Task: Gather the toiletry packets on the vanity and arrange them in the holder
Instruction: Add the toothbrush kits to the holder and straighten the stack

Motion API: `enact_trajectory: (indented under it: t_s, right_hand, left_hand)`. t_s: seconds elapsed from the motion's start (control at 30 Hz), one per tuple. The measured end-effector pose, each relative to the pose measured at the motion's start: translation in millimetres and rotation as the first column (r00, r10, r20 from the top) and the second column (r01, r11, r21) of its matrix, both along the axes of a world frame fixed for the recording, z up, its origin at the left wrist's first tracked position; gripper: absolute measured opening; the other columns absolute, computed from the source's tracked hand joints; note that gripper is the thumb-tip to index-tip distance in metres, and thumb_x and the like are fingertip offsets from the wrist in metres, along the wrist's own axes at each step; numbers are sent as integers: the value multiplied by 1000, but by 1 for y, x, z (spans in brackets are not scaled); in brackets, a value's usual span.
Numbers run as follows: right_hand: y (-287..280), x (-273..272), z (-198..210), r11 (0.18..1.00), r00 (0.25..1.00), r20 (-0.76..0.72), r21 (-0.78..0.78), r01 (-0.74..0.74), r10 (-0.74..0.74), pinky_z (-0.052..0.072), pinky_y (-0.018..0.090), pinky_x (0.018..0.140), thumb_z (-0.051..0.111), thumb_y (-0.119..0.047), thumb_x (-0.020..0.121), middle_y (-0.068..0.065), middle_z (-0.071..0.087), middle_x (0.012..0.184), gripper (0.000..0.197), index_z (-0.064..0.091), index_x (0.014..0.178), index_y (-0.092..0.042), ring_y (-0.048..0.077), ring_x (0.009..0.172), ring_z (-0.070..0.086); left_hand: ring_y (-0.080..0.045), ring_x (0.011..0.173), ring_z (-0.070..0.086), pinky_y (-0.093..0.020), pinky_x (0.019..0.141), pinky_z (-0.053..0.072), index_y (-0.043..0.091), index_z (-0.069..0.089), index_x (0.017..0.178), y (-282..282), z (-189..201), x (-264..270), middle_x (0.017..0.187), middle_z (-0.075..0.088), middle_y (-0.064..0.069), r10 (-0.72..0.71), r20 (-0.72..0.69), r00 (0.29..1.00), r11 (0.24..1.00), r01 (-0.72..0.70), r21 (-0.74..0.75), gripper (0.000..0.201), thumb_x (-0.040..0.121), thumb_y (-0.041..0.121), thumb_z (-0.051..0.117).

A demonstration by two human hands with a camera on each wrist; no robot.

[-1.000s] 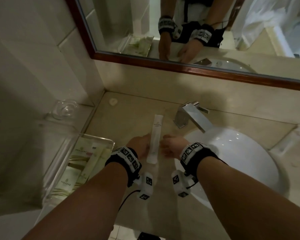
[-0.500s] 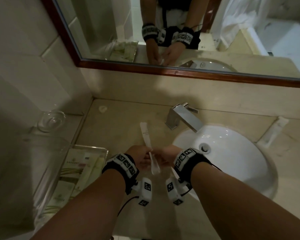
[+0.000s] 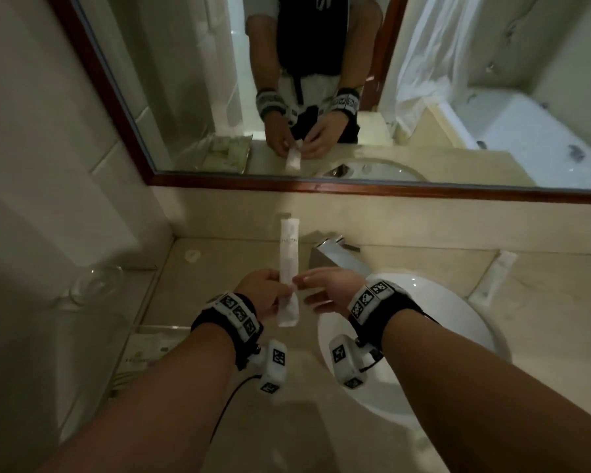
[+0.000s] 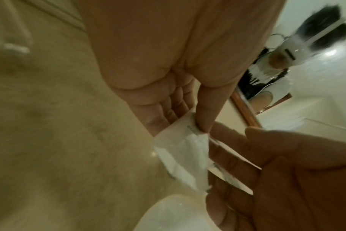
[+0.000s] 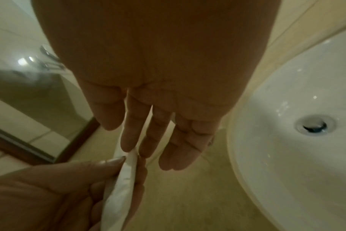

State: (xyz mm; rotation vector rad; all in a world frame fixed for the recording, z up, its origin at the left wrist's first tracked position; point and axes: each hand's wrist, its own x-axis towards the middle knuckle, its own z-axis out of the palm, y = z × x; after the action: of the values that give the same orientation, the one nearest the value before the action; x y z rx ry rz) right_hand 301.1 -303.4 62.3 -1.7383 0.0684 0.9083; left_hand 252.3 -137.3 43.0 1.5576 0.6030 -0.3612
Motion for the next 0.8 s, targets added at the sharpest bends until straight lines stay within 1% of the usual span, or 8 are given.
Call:
enact_trajectory:
  t_s: [0.1,0.17,0.27,0.4,0.5,0.63,0.73,0.8]
  right_hand:
    - [-15,17,40,983,982,87,97,159,-168,53,27,61,62,-7,92,11,69,89,9,70,95,-11,22,66,65]
    - [-29,28,65,954,952,130,154,257,-277,46,25,54,60,-2,92,13,64,77,8,66,90,-8,21,53,58]
    - [-60,38,98,923,897,228,162,348,-378,47,28,53,59,-7,94,12,65,75,7,65,97,-3,22,52,58]
    - [-112,45,127,883,830,301,176,435,-470,51,28,54,62,-14,93,14,66,80,13,68,100,-4,26,61,61]
    - [-154,45,139,833,768,322,189,520,-553,49,29,54,60,-14,94,13,67,79,14,66,102,-5,25,58,61]
    - [-210,41,143,759,685,342,169,629,-644,51,31,57,59,-15,94,13,68,82,13,65,101,-5,25,61,63]
    - [-254,38,136,704,637,331,140,696,-696,52,31,59,59,-17,94,14,69,85,16,65,102,-5,26,63,64]
    - [-283,37,128,677,616,323,119,727,-718,53,32,60,59,-17,94,14,70,85,16,65,101,-5,26,64,65]
  left_hand:
    - [-31,91,71,-47,83,59,4,68,110,-6,40,22,102,72,-15,-4,82,997,1000,6,-24,27,84,4,72]
    - [-31,97,70,-49,88,58,9,68,107,-15,68,37,108,71,-15,-27,113,993,999,31,-33,25,83,6,73]
    - [-33,103,68,-53,92,55,9,65,107,-37,103,57,113,68,-17,-69,172,983,992,85,-88,25,85,1,71]
    - [-33,99,70,-53,87,57,6,64,107,-81,130,79,110,70,-17,-93,230,969,988,119,-103,28,83,-3,72]
    - [-36,98,69,-56,86,56,4,65,102,-119,143,92,108,69,-21,-147,244,959,978,178,-108,22,82,-6,71]
    - [-35,101,68,-50,84,58,2,64,104,-168,149,101,109,68,-19,-247,235,940,959,271,-79,22,84,-5,68]
    - [-32,98,68,-49,86,58,8,65,98,-205,143,108,108,69,-17,-324,226,919,938,342,-48,17,85,0,69]
    - [-29,94,68,-45,81,58,12,65,97,-230,138,112,105,69,-15,-339,222,914,931,359,-58,15,87,0,67]
